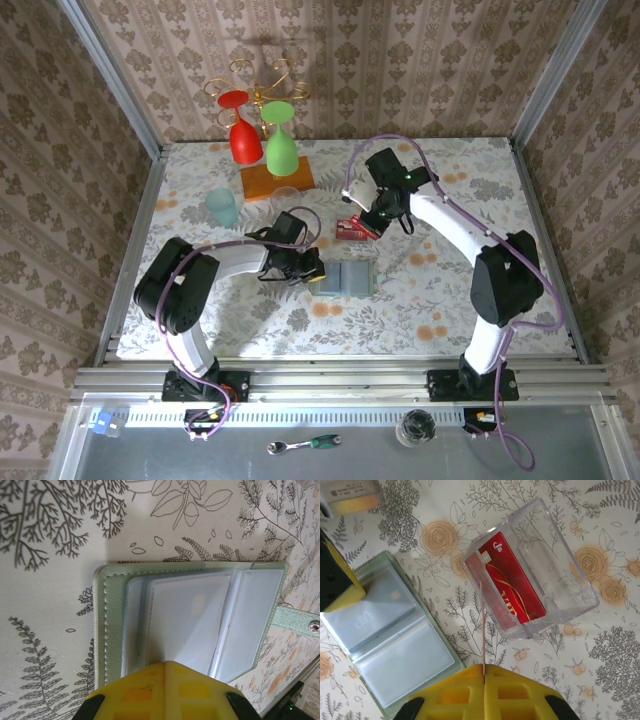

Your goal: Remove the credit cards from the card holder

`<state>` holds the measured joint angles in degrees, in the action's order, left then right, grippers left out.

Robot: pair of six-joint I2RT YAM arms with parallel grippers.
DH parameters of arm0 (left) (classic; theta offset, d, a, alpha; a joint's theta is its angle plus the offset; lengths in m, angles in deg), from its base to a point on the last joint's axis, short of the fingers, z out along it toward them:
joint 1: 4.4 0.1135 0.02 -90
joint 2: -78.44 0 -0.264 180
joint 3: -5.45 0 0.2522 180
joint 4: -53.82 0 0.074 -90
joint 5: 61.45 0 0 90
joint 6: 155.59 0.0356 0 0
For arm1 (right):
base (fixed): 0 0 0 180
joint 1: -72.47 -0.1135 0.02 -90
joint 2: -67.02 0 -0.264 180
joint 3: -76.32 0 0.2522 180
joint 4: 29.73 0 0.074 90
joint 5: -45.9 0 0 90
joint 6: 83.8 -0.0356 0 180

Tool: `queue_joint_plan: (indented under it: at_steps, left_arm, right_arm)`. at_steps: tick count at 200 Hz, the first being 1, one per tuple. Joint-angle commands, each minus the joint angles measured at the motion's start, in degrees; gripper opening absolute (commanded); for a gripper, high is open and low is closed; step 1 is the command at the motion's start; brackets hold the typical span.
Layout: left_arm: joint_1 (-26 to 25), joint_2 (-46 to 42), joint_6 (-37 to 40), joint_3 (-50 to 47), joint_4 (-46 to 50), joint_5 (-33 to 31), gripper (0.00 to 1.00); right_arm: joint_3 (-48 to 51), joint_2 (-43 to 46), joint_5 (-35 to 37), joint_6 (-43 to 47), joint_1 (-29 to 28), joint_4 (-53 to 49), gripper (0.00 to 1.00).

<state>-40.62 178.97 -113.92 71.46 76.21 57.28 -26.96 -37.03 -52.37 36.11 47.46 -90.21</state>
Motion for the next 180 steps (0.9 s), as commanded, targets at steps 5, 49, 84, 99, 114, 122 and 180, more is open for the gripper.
queue_joint_plan:
  at_steps: [5,49,84,99,114,122,180]
  left_arm:
    - [0.6,-1.2,1.1,0.1,2.4,-0.1,0.03]
    - [0.8,-2.5,0.3,1.3,2.6,1.5,0.06]
    - [1.2,-2.7,-0.2,1.3,2.2,1.5,0.06]
    - [1.2,-2.8,-0.4,1.1,2.0,1.4,0.06]
    - [1.3,-2.9,-0.9,0.7,1.3,1.5,0.06]
    - [1.4,-2.9,-1.1,0.5,1.1,1.5,0.06]
    - [1.9,-2.2,-1.3,0.6,0.8,1.9,0.06]
  right_arm:
    - [-5.5,-4.5,1.3,7.7,-0.3,-6.3,0.00]
    - [-16.1,-12.1,1.6,14.2,-0.3,-13.1,0.00]
    - [-25.6,-18.0,1.5,17.0,-0.4,-20.1,0.00]
    - [-29.0,-20.5,2.1,17.9,-0.4,-22.3,0.00]
    - [-31.9,-22.5,2.4,18.5,-0.4,-23.5,0.00]
    - [-33.3,-23.5,2.4,18.6,-0.4,-24.0,0.00]
    - [-39.1,-28.5,2.1,20.0,-0.6,-25.7,0.01]
